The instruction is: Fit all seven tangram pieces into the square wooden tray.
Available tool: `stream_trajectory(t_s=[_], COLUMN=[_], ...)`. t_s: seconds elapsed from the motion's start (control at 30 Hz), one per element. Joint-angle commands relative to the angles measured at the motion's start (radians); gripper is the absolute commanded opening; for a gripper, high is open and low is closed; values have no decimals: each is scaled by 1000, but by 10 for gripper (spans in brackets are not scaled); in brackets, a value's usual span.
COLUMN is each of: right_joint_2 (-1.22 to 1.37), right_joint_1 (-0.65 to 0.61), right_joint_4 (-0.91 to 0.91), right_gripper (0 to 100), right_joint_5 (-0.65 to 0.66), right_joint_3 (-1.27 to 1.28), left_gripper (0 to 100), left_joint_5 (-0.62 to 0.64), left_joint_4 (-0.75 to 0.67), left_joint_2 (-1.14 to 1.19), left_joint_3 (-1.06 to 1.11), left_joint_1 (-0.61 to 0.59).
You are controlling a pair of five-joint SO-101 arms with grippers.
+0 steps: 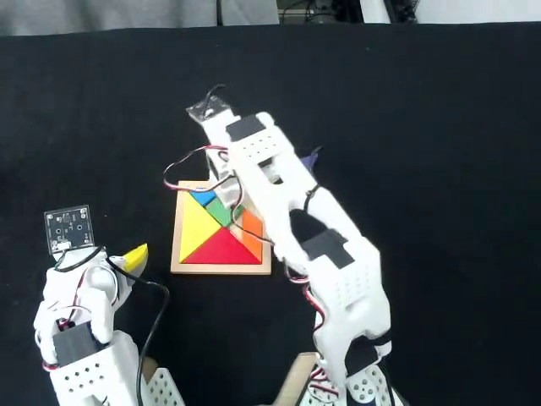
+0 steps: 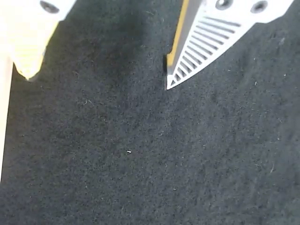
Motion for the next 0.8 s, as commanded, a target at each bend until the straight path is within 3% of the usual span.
stream_trajectory(t_s=[0.0,0.07,0.27,0.6,0.77], right_joint_2=[-84,-82,-82,-99,-61], right_joint_1=[44,43,9,32,6], right_joint_4=[-28,-31,-97,-15,-91], right_gripper=[46,11,35,32,32], right_joint_5=[8,8,6,6,8], right_joint_3=[-36,-25,30,-22,12], left_gripper=[395,395,395,395,395], left_joint_5=[-5,-5,-5,-5,-5], left_joint_4=[3,3,3,3,3], left_joint_2=[-14,-14,-14,-14,-14], left_joint_3=[16,16,16,16,16], left_joint_1=[12,12,12,12,12])
